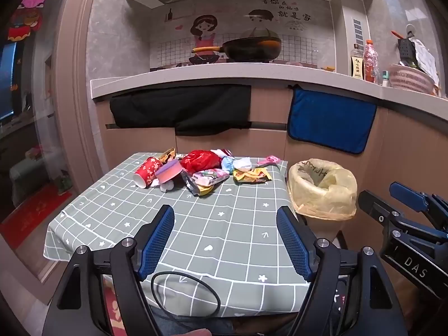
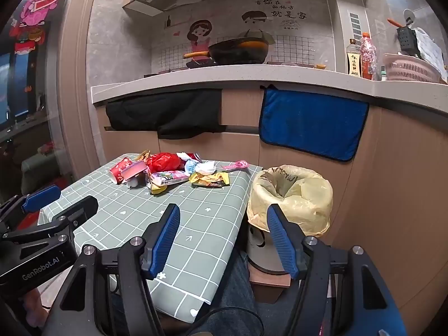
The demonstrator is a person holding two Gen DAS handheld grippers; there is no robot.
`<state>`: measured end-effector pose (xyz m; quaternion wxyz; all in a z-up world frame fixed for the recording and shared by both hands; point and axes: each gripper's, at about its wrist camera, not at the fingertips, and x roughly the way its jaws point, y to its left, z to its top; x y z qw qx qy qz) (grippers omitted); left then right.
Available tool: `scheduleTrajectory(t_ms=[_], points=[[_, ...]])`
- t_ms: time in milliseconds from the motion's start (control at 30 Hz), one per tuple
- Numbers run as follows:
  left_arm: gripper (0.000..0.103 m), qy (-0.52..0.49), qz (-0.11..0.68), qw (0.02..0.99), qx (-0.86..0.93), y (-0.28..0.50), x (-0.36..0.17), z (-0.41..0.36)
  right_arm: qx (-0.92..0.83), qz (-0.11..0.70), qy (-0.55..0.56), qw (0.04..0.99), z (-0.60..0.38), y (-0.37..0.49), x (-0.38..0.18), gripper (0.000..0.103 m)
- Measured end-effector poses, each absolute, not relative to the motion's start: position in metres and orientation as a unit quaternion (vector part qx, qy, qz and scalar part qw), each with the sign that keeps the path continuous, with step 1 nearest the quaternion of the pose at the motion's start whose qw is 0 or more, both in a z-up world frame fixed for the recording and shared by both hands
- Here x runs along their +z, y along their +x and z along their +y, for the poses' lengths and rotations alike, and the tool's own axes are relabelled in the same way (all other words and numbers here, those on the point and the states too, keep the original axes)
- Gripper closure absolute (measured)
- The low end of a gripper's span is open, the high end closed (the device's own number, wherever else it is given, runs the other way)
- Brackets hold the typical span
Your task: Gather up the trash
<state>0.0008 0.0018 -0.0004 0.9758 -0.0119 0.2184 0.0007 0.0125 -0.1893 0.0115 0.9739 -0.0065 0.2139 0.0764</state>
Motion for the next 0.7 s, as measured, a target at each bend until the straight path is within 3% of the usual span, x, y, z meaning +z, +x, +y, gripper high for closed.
scheduleTrajectory(t_ms=[700], points=[[0.028,-0.001,0.216,0.976,0.002,-0.002,0.002,-0.004,0.075,0.213,-0.003,0.974,-0.195,0.011,0.01,0.041]])
